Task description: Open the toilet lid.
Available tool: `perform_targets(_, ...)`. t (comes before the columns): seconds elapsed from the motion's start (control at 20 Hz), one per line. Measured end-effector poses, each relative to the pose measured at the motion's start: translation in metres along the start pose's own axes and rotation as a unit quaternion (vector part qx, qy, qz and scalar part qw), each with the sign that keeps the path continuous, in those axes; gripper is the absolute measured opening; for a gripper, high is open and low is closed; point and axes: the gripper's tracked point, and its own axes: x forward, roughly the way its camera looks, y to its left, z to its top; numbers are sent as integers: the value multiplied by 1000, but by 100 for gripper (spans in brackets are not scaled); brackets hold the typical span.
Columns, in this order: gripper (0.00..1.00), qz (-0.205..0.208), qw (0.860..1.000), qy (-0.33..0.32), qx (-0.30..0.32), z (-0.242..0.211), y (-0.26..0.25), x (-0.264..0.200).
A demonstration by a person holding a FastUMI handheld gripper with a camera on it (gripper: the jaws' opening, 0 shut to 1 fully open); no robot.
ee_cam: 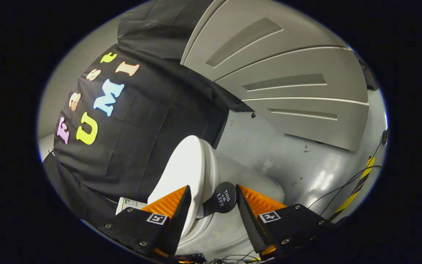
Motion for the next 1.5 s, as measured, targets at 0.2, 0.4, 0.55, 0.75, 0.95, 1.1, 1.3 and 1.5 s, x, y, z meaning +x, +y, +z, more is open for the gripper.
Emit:
perform_targets(0.2, 58, -10, 1000, -5, 13, 8, -3, 3)
perform_targets(0.4, 20, -5, 999, 1, 52, 10, -9, -2)
perform_targets(0.55, 11, -9, 998, 12, 65, 9, -9, 1)
perform_targets(0.75, 0, -29, 998, 28, 40, 7, -1, 2)
perform_targets(0.95, 0, -54, 998, 33, 3, 13, 14, -5)
perform_targets(1.1, 0, -48, 998, 28, -16, 22, 30, -13)
perform_targets(1.3, 0, -50, 998, 21, -42, 26, 53, -23)
perform_targets(1.5, 0, -53, 994, 9, -93, 35, 81, -33)
